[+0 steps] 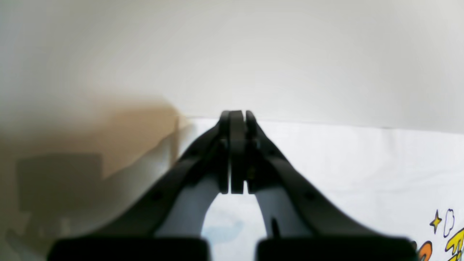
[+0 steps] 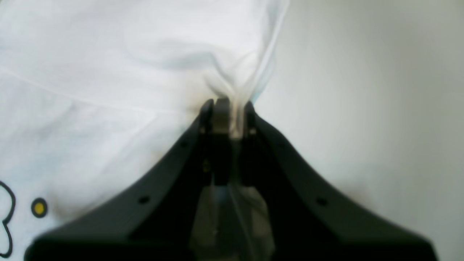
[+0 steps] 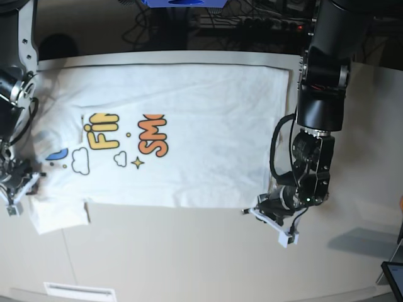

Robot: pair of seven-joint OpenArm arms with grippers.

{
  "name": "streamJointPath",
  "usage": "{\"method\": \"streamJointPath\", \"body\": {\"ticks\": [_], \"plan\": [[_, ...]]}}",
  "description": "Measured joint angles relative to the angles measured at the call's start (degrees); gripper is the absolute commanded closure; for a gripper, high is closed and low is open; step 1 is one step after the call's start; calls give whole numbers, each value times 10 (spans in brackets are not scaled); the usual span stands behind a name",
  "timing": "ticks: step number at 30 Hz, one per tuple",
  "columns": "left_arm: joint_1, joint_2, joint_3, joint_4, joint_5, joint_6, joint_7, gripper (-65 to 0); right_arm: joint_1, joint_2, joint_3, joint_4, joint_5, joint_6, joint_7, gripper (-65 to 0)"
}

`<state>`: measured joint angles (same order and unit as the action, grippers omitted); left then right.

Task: Fold the T-shirt properly
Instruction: 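Close the left gripper on the shirt edge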

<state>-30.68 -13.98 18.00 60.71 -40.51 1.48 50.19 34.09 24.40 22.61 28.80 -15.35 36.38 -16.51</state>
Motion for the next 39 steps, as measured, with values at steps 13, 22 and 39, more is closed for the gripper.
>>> {"method": "streamJointPath", "body": {"ticks": [13,22,39], "plan": [[24,-4,-39,34,1,0,24,-87,-22,-6,0,44,28,2,-7,-26],[35,-3,-135,29,4,1,42,-398,-33,-5,0,44,32,2,-1,-26],[-33,21,-136,-124,0,-2,43,-400,-31,-5,0,48,34,2,-20,-26]]}}
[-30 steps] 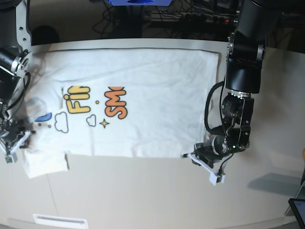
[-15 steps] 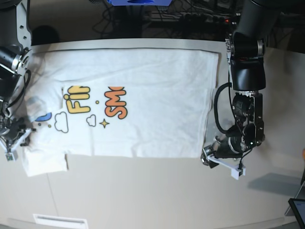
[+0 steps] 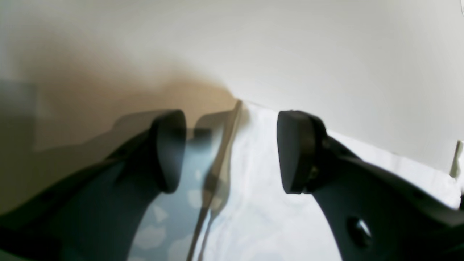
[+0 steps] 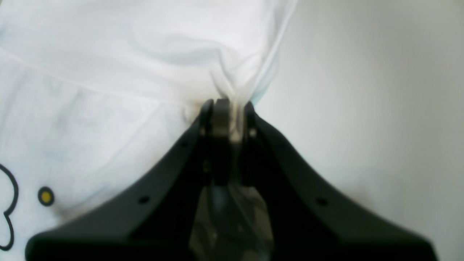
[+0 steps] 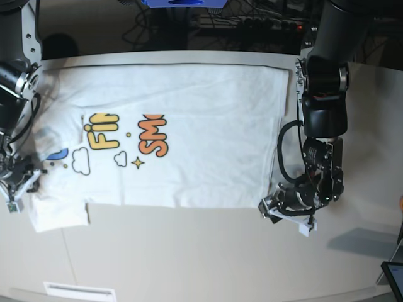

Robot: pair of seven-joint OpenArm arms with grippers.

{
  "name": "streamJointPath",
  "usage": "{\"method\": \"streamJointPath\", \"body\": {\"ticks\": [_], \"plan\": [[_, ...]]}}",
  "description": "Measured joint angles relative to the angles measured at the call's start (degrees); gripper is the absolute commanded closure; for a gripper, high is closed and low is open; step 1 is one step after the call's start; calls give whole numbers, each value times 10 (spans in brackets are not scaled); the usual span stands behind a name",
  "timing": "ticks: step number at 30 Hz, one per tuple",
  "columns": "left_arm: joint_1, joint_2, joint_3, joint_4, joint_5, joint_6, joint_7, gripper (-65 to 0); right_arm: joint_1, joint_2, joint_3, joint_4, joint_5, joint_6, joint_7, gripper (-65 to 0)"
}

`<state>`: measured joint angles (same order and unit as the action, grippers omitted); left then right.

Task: Fold the T-shirt properly
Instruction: 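Close the left gripper on the shirt edge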

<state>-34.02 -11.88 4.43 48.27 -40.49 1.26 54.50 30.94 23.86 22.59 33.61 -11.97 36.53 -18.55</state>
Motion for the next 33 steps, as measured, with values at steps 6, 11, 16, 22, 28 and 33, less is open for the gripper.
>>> {"method": "streamJointPath", "body": {"ticks": [6,11,16,22,28,33], "plan": [[-6,15,18,-12,0,0,-10,-400,0,0,0,0,0,0,0,-26],[-7,20,61,-12,1,-1,-21,-395,0,0,0,0,0,0,-1,-26],[-7,19,64,-12,-1,-2,-20,-277,0,0,0,0,0,0,-2,-26],[-2,17,62,-30,-8,-4,-18,-24,0,0,0,0,0,0,-2,-26],[-2,17,61,-32,-10,-7,-20,0,0,0,0,0,0,-1,-2,-26],[20,11,61,18,-4,-4,-8,0,0,0,0,0,0,-1,-1,-26]]}}
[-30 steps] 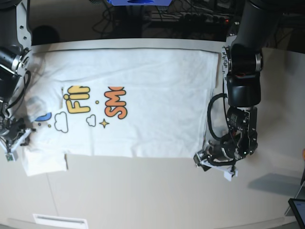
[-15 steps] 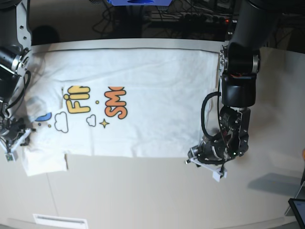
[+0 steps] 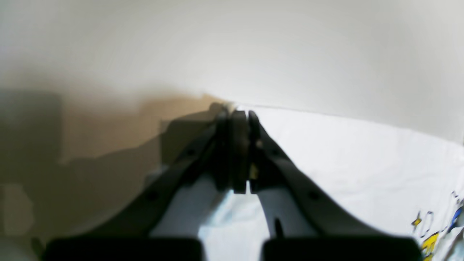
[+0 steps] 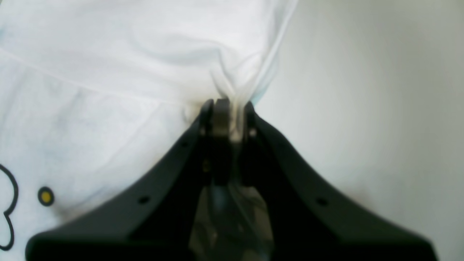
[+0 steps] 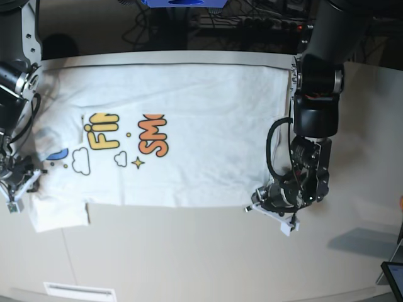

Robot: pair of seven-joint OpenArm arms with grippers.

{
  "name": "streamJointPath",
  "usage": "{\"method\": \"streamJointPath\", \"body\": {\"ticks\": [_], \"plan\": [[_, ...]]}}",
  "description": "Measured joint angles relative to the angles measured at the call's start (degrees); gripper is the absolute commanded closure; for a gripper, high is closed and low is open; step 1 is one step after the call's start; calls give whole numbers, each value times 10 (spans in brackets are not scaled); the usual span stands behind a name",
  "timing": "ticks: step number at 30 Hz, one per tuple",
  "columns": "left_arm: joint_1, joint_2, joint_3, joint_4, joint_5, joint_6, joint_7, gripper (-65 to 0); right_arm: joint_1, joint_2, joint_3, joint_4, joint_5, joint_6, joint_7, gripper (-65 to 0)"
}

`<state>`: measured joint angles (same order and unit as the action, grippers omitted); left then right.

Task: Fold the T-shirt properly
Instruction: 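Close the left gripper on the shirt edge, then lift and fold the held shirt edge over the print with both grippers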

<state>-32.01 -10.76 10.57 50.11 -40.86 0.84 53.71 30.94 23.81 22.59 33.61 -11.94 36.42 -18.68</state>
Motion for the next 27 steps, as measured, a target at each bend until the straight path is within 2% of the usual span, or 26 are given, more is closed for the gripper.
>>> {"method": "streamJointPath", "body": {"ticks": [3,8,14,25,27], "plan": [[26,-9,1,61,5,7,26,0,0,0,0,0,0,0,0,-26],[31,-15,1,124,7,7,25,0,-2,0,0,0,0,0,4,-26],[33,-14,2,161,7,7,38,0,-2,0,3,1,2,0,6,-1],[58,-15,2,172,8,7,42,0,-30,-20,3,87,-2,1,15,0],[66,-16,2,202,12,8,41,0,-34,-23,4,100,-3,1,12,0]]}}
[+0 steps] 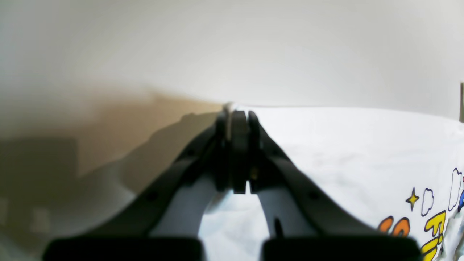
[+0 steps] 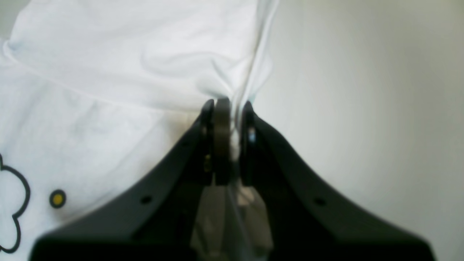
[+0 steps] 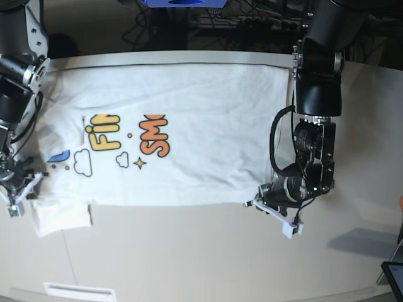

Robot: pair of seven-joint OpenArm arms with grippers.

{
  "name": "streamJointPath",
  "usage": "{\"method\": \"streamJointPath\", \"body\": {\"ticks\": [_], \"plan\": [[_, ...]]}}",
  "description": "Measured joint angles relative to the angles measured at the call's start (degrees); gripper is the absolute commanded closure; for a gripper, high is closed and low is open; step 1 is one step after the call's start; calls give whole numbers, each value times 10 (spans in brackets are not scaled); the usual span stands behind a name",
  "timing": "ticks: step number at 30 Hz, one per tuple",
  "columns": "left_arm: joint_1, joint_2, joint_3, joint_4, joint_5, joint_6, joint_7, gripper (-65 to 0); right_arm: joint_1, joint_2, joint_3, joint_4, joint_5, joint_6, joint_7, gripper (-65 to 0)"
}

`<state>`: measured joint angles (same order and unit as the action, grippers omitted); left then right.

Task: Fold the T-shirt properly
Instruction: 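Lift and fold the held shirt edge over the print with both grippers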

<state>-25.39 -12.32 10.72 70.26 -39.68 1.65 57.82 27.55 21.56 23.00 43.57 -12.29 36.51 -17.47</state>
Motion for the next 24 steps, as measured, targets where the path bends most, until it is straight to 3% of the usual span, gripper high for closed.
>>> {"method": "streamJointPath", "body": {"ticks": [9,14,20,24], "plan": [[33,-16,-1,101,0,0,41,0,-11,-8,0,20,2,-1,1,0],[62,-26,0,129,-2,0,41,0,-12,-15,75,20,1,1,2,0],[80,-26,0,139,0,0,43,0,-23,-16,77,20,2,2,1,0],[92,-26,0,156,0,0,43,0,-24,-16,90,21,2,35,1,0]]}}
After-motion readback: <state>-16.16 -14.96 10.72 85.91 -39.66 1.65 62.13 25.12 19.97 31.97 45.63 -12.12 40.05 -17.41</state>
